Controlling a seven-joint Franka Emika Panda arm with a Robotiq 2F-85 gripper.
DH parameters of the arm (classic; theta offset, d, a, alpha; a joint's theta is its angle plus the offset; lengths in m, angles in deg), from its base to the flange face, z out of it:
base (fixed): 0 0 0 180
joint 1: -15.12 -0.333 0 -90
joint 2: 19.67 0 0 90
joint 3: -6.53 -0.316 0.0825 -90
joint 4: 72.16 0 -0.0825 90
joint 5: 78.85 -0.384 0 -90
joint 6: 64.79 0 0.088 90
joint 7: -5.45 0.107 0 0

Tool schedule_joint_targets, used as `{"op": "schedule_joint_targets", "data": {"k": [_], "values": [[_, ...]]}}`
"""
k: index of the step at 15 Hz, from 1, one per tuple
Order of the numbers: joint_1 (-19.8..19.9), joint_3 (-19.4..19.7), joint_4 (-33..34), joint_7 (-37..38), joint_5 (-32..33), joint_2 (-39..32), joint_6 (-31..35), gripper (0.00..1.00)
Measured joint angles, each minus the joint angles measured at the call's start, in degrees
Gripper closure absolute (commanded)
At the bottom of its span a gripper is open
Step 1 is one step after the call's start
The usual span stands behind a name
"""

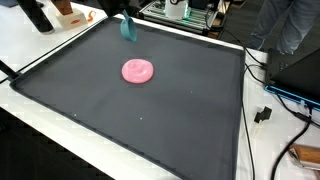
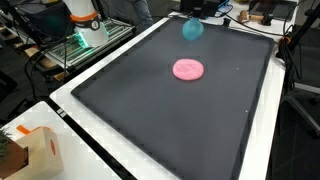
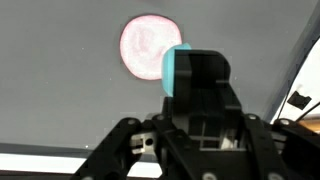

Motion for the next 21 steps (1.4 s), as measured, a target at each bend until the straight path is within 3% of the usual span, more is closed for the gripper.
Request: {"op": "schedule_joint_targets", "data": {"k": [1, 2, 7, 11, 21], "values": [[0.00, 0.00, -0.01, 0.00, 0.00, 0.01, 0.01, 0.50], [0.00, 0.00, -0.01, 0.01, 0.00, 0.01, 0.03, 0.75], [0.29, 0.27, 0.10, -0.72, 0.21, -0.71, 0.36, 0.75], [2.21, 0.73, 0.07, -5.48, -1.17, -2.93, 1.57, 0.75], [10.09, 0.77, -1.06, -26.02, -24.72, -9.20, 1.02, 0.75]]}}
